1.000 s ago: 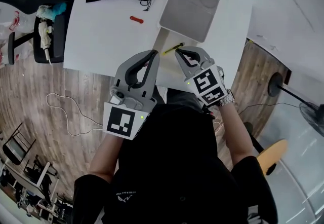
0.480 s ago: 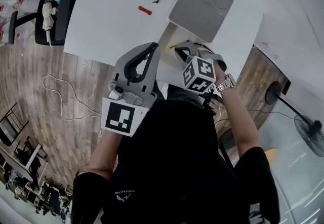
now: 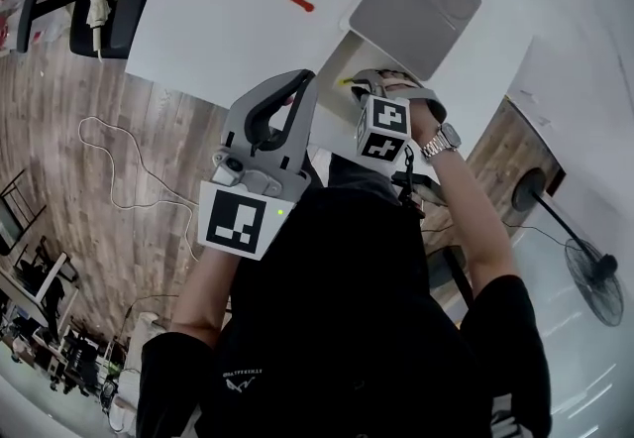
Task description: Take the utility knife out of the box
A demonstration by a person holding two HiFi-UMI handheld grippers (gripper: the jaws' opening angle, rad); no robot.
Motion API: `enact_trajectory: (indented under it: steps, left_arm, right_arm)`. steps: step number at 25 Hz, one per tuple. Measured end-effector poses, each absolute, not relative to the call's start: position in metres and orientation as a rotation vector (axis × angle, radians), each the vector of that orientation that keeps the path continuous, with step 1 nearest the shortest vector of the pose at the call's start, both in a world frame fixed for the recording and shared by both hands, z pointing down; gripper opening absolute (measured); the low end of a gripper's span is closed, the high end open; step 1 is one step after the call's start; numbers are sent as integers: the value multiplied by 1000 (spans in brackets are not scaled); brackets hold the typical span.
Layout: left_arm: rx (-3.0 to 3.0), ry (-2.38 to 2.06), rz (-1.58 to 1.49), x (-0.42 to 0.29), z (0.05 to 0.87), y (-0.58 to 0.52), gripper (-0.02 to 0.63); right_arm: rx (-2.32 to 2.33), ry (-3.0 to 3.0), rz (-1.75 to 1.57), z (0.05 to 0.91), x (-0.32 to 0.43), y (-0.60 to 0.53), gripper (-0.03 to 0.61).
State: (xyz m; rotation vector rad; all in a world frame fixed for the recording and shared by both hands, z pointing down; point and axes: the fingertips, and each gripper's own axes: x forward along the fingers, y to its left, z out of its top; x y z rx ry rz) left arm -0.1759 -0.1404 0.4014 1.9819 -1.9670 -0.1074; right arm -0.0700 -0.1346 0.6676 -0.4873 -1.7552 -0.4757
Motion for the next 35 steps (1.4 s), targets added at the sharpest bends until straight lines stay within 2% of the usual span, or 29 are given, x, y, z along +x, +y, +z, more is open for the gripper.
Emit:
enact_trajectory:
  steps: [15,35]
  left_arm:
    - [1875,-2025,-123,-193,416,-130,6]
    - [1923,-1984,-133,-188,416,-136,6]
  right_arm:
    - [-561,-1667,-536,694,-75,-131,75]
    - [-455,-1674,-502,701,-75,-129,58]
